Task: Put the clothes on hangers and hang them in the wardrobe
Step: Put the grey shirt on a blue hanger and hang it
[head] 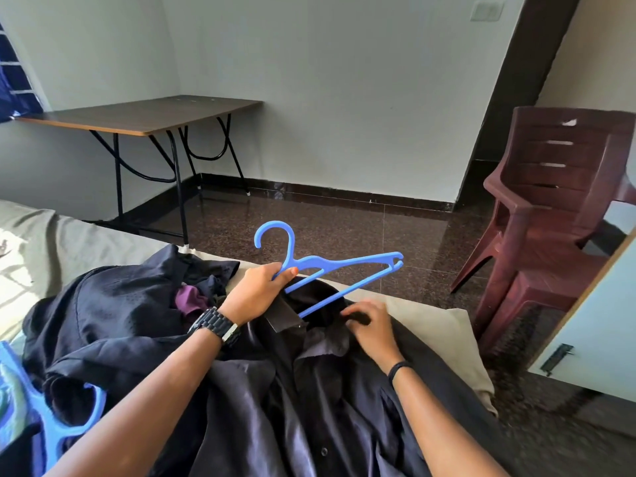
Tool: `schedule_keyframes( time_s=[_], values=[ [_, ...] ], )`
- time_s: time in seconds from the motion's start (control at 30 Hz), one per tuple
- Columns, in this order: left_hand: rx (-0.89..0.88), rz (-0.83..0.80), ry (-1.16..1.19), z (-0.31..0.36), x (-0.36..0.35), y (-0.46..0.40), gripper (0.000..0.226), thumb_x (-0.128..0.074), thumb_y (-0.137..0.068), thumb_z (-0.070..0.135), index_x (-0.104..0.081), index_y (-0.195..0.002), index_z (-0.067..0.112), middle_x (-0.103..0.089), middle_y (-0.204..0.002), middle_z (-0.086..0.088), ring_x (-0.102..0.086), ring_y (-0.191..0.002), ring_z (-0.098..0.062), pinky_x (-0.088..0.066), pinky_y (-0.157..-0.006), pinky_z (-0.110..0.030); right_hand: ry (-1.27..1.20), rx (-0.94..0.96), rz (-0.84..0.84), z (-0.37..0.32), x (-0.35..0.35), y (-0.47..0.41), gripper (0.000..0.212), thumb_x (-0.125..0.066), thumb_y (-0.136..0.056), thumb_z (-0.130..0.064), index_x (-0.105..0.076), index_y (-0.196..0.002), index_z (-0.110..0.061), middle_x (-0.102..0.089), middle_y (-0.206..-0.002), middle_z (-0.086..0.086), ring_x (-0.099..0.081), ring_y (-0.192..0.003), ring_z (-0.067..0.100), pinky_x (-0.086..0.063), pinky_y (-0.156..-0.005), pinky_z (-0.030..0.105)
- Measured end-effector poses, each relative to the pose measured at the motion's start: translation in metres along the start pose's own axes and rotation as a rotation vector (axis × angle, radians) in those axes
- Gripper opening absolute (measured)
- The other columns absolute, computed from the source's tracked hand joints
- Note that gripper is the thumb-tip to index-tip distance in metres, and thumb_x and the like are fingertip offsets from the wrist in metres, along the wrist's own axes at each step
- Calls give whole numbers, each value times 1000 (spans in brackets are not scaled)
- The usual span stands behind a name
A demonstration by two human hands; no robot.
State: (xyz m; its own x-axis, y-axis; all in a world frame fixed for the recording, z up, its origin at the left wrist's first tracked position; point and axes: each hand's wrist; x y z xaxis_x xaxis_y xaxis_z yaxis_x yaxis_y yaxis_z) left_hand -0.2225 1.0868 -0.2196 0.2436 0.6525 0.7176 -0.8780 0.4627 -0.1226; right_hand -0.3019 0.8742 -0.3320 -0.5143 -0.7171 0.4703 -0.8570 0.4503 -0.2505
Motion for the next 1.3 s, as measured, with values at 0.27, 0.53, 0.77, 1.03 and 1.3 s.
schedule_keyframes(
  time_s=[0.27, 0.53, 0.77, 1.03, 1.3],
  values=[
    [-47, -70, -81, 18, 9, -3, 44, -48, -97, 38, -52, -72, 2, -47, -65, -6, -45, -60, -17, -37, -59, -31, -244, -416, -226, -11, 12, -24, 43, -54, -77, 16, -69, -108, -10, -66, -84, 4, -61, -81, 20, -50, -78, 31],
    [-80, -128, -211, 41, 30, -10, 45, -52, -96, 35, -39, -60, 13, -45, -63, 0, -42, -56, -12, -34, -54, -23, -436, -523, -103, -28, 105, -71, 27, -53, -78, 21, -68, -77, -2, -65, -60, 5, -59, -55, 16, -49, -49, 19],
    [-68, -260, -338, 55, 45, -12, 39, -50, -97, 38, -49, -64, 16, -55, -70, 1, -49, -65, -12, -41, -65, -25, -481, -498, -69, -36, 129, -79, 28, -54, -81, 19, -61, -67, -3, -61, -55, 3, -54, -65, 17, -45, -44, 14],
    [-2, -264, -491, 63, 40, -10, 38, -48, -97, 38, -47, -65, 19, -51, -74, 1, -49, -68, -13, -38, -63, -25, 136, -217, -51, -55, 140, -80, 26, -57, -81, 11, -77, -82, -6, -68, -73, 0, -58, -74, 10, -43, -64, 18],
    [21, -206, -602, 82, 27, -1, 33, -45, -97, 43, -55, -86, 13, -58, -93, -8, -58, -87, -25, -44, -74, -31, 309, -42, -58, -78, 149, -76, 26, -61, -82, 6, -77, -79, -14, -72, -85, 0, -62, -79, 7, -49, -75, 21]
  ],
)
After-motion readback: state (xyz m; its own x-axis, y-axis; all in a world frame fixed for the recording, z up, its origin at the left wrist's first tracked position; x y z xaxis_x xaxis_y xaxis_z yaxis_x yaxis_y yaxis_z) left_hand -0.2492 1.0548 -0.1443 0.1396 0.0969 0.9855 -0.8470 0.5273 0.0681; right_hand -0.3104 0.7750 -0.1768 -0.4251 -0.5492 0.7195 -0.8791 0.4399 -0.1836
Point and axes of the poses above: each hand's wrist, its own y-axis away from the middle knuckle, its own x-axis out of the back of the hand, z = x × y
